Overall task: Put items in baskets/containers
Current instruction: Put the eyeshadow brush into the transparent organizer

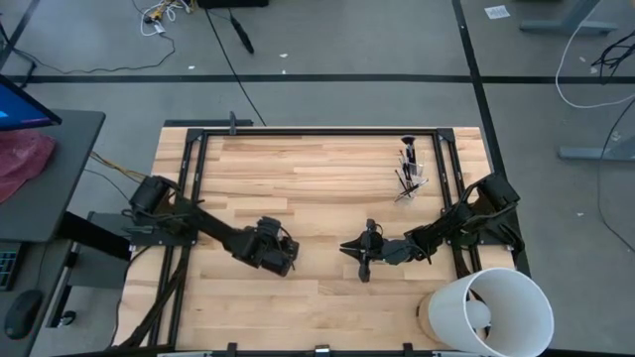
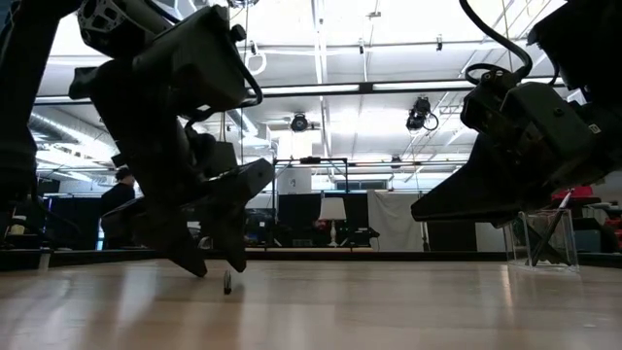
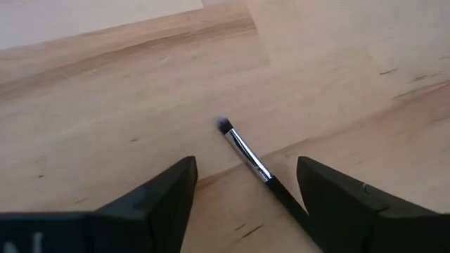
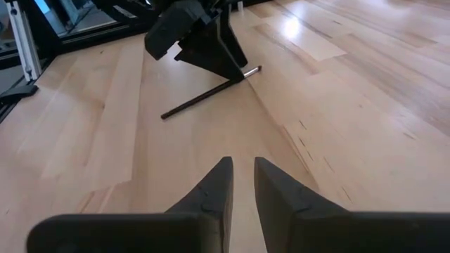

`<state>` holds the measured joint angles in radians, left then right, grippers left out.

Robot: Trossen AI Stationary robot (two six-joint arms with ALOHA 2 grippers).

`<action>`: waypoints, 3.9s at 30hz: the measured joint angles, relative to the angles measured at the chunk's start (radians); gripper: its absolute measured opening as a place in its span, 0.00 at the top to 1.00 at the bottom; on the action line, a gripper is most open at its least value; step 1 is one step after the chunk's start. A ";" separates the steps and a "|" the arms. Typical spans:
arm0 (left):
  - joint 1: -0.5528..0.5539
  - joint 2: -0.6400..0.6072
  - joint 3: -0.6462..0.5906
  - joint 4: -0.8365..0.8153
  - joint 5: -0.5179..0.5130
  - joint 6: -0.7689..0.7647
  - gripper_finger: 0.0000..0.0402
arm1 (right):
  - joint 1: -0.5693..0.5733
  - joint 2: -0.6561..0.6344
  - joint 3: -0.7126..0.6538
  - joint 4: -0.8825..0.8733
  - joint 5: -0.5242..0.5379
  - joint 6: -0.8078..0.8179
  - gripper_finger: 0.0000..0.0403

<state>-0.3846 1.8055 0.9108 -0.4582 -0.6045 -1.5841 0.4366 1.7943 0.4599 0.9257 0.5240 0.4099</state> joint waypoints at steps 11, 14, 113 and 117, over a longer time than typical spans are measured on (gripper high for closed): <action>-0.040 0.054 0.000 -0.014 -0.043 0.022 0.64 | 0.000 0.000 0.000 0.000 0.000 0.001 0.85; -0.044 0.056 0.000 -0.016 -0.048 0.053 0.72 | 0.000 0.000 0.000 0.001 0.000 0.001 0.85; -0.287 0.105 -0.537 1.372 -0.352 0.750 0.96 | 0.019 0.000 0.000 0.154 -0.099 0.054 0.85; -0.273 0.104 -0.542 1.613 -0.362 0.933 0.96 | 0.019 0.000 0.018 0.140 -0.159 0.064 0.85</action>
<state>-0.6574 1.9095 0.3687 1.1545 -0.9663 -0.6510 0.4557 1.7939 0.4782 1.0658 0.3647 0.4738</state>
